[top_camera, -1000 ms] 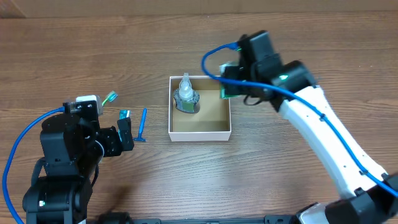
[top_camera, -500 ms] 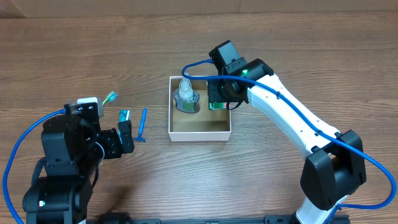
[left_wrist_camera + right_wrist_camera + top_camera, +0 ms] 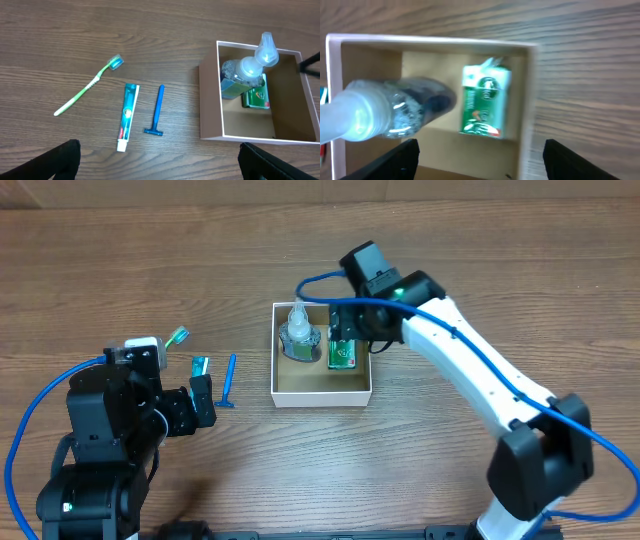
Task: Pack container
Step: 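Place the soap bar into the box beside the bottle, right gripper, then reach the left gripper down and grasp the teal toothpaste tube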
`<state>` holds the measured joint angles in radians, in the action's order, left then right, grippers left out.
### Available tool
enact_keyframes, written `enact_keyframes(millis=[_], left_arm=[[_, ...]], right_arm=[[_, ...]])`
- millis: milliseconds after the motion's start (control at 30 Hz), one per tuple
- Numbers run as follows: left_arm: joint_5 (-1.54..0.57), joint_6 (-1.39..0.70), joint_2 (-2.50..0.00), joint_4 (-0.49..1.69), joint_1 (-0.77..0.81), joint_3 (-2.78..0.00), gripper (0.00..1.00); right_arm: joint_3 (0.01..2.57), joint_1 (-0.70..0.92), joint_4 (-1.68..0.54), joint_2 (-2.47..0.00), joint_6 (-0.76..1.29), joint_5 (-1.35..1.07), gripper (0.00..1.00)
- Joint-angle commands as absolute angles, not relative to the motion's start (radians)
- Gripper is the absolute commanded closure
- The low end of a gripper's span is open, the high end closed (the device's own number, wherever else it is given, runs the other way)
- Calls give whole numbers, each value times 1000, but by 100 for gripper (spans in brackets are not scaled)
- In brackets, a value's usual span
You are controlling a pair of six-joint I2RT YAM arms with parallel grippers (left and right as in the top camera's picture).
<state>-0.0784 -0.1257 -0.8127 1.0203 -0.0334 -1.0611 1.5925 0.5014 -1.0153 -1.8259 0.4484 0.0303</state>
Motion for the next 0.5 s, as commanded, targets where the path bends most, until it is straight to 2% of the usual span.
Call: enact_keyframes(millis=[0,100,267,467], left_arm=[[-78,-138,-812,1017,-39,-1084,0],[-80,-138,-815,1011,-39,-1084,0],[-37,-173,-952,1066,-39,-1101,0],[-26,-172,-1221,1053,-39,-1104,0]], right_arm=[[1642,395,-1064,-1664,592,173,15],[1642,273,-1141,-1582,625,175,0],[1642,72,-1281,-1539,574,171,0],[1619,-12,-1336,-1541,541,171,0]])
